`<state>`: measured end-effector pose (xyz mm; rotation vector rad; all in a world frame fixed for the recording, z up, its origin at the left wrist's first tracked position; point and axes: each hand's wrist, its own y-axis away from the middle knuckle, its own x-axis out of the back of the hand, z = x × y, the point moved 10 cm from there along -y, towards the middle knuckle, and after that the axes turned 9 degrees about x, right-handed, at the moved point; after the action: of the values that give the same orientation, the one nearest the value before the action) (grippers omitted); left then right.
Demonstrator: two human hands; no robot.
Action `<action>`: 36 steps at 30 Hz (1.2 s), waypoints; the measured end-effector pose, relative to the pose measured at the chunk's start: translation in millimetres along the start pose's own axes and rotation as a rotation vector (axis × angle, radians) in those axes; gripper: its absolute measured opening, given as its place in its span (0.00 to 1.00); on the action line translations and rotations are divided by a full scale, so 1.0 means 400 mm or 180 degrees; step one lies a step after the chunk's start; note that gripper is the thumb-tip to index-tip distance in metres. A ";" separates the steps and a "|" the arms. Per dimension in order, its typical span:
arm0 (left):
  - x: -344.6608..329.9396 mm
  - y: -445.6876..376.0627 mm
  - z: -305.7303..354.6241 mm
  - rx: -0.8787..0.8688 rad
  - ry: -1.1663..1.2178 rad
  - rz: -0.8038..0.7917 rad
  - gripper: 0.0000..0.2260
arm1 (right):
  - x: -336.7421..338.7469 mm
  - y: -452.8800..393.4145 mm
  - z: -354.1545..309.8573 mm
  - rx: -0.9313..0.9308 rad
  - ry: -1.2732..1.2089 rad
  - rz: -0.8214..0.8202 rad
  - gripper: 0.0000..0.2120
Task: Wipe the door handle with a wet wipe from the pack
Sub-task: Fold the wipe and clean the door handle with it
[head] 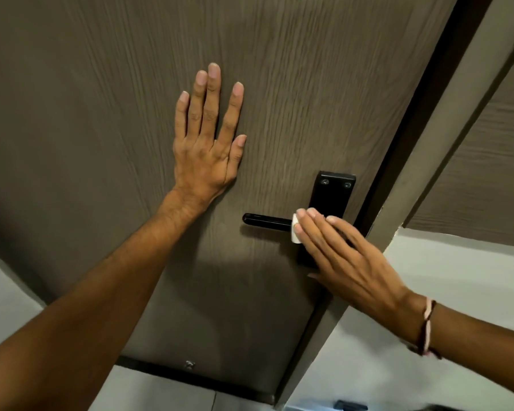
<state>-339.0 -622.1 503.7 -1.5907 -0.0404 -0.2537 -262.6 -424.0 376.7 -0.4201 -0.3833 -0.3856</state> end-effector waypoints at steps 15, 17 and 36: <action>-0.004 0.009 -0.006 -0.0007 0.0180 -0.0002 0.27 | 0.031 -0.105 -0.058 0.0293 0.0223 0.0083 0.45; -0.007 0.010 -0.006 -0.0002 0.0163 -0.0005 0.27 | 0.030 -0.065 -0.045 0.0282 0.0060 0.0108 0.47; 0.007 -0.002 0.003 0.0011 0.0004 -0.0002 0.25 | 0.030 -0.027 0.006 0.0115 0.0168 -0.0244 0.47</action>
<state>-336.4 -621.1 504.8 -1.5871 -0.0402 -0.2550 -257.8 -435.4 387.2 -0.3602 -0.3551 -0.4627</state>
